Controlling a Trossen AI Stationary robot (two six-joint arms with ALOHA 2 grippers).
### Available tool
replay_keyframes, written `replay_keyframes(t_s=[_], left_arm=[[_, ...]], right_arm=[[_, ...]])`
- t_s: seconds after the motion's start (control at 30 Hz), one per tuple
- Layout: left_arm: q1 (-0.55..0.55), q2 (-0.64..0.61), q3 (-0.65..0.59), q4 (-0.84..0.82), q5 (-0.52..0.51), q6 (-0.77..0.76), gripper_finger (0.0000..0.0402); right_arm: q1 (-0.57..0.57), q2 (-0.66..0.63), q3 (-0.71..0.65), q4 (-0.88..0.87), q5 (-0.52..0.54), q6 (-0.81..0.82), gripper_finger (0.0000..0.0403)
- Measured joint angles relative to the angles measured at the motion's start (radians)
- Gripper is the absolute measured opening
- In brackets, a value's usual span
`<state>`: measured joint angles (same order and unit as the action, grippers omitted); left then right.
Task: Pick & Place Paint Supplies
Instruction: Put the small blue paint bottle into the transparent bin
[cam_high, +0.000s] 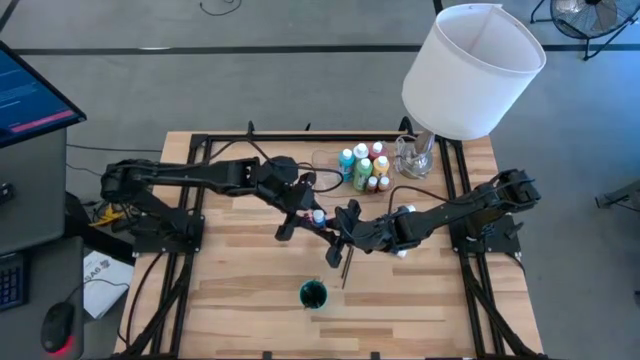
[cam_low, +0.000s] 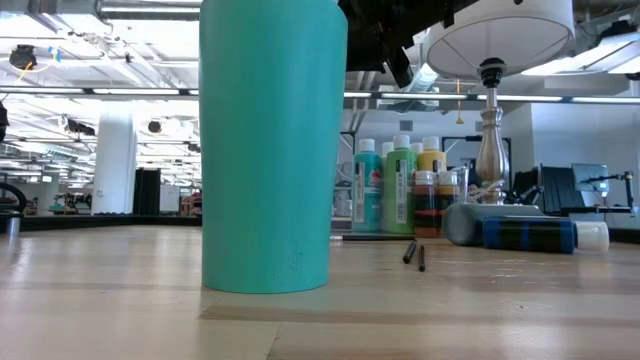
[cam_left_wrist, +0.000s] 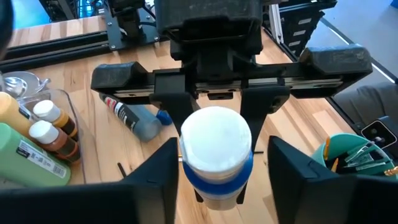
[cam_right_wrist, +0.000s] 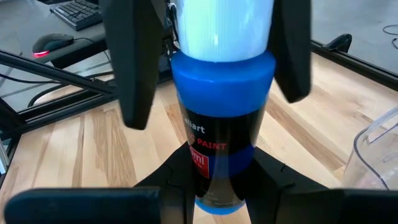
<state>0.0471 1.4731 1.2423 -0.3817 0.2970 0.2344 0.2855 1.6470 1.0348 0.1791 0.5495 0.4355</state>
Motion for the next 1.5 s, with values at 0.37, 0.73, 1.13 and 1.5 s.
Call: replay_keyframes(t_s=[0.37, 0.73, 1.13, 1.5], left_arm=[[0.0, 0.0, 0.0, -0.005, 0.001, 0.0, 0.0045], [-0.001, 0.0, -0.001, -0.013, -0.036, -0.013, 0.0045], [0.0, 0.018, -0.015, 0.201, -0.098, -0.029, 0.0045], [0.087, 0.259, 0.007, 0.451, -0.162, -0.066, 0.0045]], right_arm=[[0.0, 0.0, 0.0, 0.0, 0.0, 0.003, 0.0089], [0.029, -0.033, 0.0, -0.042, 0.004, -0.027, 0.0191], [0.185, -0.218, 0.0, -0.441, 0.101, 0.09, 0.028], [0.445, -0.273, -0.197, -0.659, 0.602, 0.585, 0.0282]])
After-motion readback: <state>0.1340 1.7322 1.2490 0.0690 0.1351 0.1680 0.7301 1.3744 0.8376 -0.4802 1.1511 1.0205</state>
